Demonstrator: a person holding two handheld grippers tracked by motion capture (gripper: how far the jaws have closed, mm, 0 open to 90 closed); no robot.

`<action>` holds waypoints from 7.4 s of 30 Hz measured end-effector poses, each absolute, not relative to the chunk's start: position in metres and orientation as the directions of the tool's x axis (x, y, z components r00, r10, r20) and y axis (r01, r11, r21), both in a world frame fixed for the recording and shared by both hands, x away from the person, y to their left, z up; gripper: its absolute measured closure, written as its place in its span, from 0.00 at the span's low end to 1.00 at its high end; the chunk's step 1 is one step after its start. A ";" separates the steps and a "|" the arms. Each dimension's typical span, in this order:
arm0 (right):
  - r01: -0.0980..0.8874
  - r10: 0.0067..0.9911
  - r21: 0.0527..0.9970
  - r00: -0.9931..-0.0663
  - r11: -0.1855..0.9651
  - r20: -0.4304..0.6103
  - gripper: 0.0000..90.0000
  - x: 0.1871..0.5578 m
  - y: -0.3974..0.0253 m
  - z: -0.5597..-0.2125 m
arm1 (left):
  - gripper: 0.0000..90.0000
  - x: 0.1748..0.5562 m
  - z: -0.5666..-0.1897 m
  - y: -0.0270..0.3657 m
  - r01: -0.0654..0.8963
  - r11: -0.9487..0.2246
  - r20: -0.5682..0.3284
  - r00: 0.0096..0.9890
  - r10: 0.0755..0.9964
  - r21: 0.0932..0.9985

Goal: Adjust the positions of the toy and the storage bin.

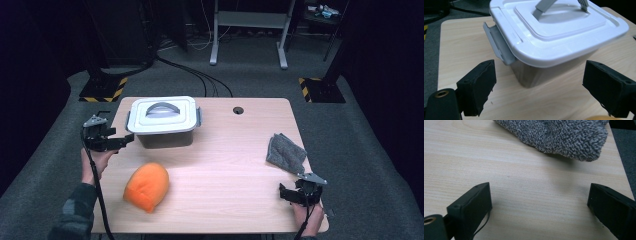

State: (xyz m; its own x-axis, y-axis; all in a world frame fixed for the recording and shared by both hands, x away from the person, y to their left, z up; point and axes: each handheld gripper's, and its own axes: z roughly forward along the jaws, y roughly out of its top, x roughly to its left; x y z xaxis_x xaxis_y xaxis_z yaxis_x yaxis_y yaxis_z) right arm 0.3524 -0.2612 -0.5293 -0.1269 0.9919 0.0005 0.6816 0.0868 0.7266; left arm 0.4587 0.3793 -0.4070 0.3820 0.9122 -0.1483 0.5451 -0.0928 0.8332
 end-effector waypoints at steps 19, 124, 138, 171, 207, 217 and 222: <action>0.682 0.992 0.726 -0.128 0.087 0.002 0.05 0.353 -0.261 -0.529 | 0.19 0.507 -0.409 0.371 0.564 -0.098 -0.122 0.340 0.932 0.820; 0.673 0.991 0.733 -0.136 0.094 -0.002 0.06 0.353 -0.261 -0.530 | 0.27 0.543 -0.406 0.280 0.546 -0.372 -0.115 0.662 0.741 0.751; 0.674 0.991 0.733 -0.137 0.093 0.000 0.06 0.353 -0.261 -0.530 | 0.27 0.543 -0.404 0.262 0.522 -0.394 -0.083 0.674 0.734 0.757; 0.676 0.991 0.731 -0.131 0.088 0.002 0.06 0.353 -0.261 -0.530 | 0.12 0.505 -0.411 0.358 0.556 -0.278 -0.089 0.543 0.835 0.783; 0.616 0.933 0.758 -0.360 0.213 0.030 0.06 0.367 -0.219 -0.495 | 0.12 0.478 -0.518 0.399 0.648 -0.274 -0.051 0.436 0.899 0.711; 0.603 0.906 0.759 -0.421 0.247 0.040 0.06 0.393 -0.197 -0.482 | 0.12 0.472 -0.528 0.401 0.612 -0.315 -0.001 0.458 0.889 0.726; 0.590 0.891 0.765 -0.451 0.260 0.045 0.06 0.409 -0.188 -0.475 | 0.12 0.470 -0.530 0.401 0.606 -0.301 -0.006 0.450 0.893 0.736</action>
State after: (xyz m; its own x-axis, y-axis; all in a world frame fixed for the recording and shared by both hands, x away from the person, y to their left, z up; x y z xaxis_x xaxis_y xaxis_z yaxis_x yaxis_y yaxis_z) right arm 0.4088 -0.1875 -0.4748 -0.4509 0.8914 0.0454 0.5900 0.2596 0.7645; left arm 0.4701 0.4010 -0.5295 0.4503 0.8929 -0.0056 0.6061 -0.3010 0.7363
